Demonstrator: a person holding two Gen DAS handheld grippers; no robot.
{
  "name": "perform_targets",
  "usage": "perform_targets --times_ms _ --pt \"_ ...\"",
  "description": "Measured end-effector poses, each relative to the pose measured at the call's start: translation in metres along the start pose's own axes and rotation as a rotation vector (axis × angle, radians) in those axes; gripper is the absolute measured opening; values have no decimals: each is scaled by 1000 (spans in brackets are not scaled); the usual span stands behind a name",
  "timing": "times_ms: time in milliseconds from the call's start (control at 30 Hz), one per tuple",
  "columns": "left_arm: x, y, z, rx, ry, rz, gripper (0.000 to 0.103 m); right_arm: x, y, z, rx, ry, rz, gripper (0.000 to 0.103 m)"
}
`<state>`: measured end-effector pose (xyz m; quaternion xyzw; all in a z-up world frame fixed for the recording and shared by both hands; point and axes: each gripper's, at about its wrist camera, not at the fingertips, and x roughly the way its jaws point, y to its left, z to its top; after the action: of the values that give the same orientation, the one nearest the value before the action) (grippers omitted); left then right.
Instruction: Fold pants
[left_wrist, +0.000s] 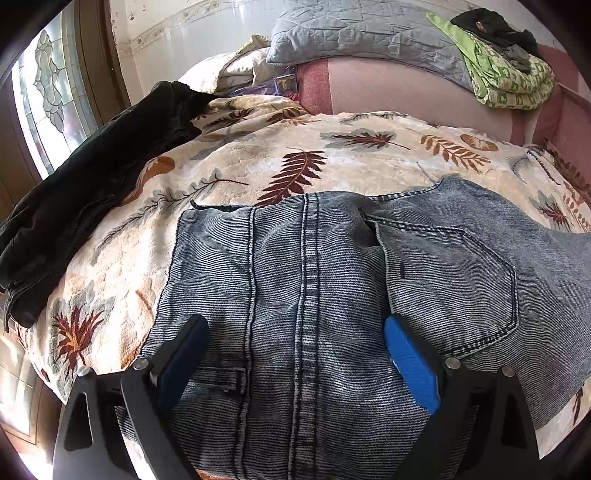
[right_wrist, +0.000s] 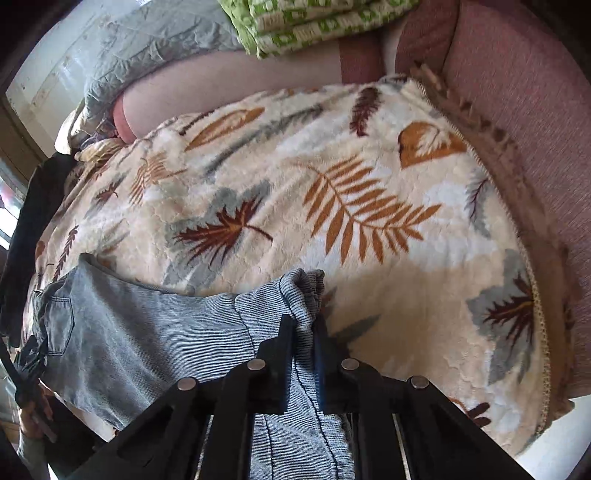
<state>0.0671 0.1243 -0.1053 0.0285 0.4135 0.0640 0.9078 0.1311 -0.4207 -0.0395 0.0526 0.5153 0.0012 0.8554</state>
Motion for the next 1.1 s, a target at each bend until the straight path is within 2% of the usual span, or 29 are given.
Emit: perform_targets --times_ms 67,133,167,233,300,367,400,467,533,567,600,667,700,733,767,833,867,933,967,1000,1033,1067,1100 --pt "0 0 0 -2 1 1 96 14 -5 -5 36 9 -62 10" --pt "0 -1 1 -1 0 6 96 50 -21 -15 116 94 -32 16" --pt "1 -2 1 -2 1 7 96 61 -27 -20 138 91 -18 20" --pt "0 -2 1 -2 -2 11 96 57 -44 -26 240 36 43 28" --pt "0 -2 0 7 -9 11 96 41 -60 -35 382 -8 128 52" --pt "-1 -2 0 10 -11 9 96 15 -61 -43 397 -62 123 54" --pt "0 -2 0 8 -10 8 96 3 -57 -48 381 -67 154 54" --pt "0 -2 1 3 -6 8 96 -16 -45 -60 360 -54 280 54" --pt "0 -2 1 -1 -4 8 96 -16 -31 -76 354 22 456 54" --pt "1 -2 2 -4 -2 7 96 -10 -27 -84 360 65 494 55" --pt "1 -2 2 -8 1 7 96 1 -24 -92 365 107 500 60" --pt "1 -2 4 -14 7 2 95 34 -33 -108 400 199 402 60" --pt "0 -2 4 -17 9 -1 95 41 -44 -114 474 189 410 44" --pt "-2 -1 4 -18 8 -2 95 38 -51 -117 541 178 430 42" --pt "-6 0 4 -17 -4 2 95 30 -51 -114 542 157 421 43" --pt "-21 -2 6 1 -61 10 95 8 -34 -106 433 107 350 48" --pt "-29 -6 8 16 -81 5 95 1 -25 -104 407 101 369 50" --pt "-46 -17 11 31 -104 -56 95 -7 -8 -98 370 85 446 53" --pt "-54 -27 12 37 -103 -112 95 -7 -1 -95 353 78 469 58" --pt "-60 -38 13 48 -95 -177 95 -2 6 -96 345 85 489 67" --pt "-64 -52 13 65 -82 -240 95 9 10 -97 343 118 499 71" --pt "-65 -67 12 87 -61 -288 95 26 12 -101 347 180 461 71" --pt "-62 -83 10 123 -23 -313 95 45 10 -109 354 245 383 68"
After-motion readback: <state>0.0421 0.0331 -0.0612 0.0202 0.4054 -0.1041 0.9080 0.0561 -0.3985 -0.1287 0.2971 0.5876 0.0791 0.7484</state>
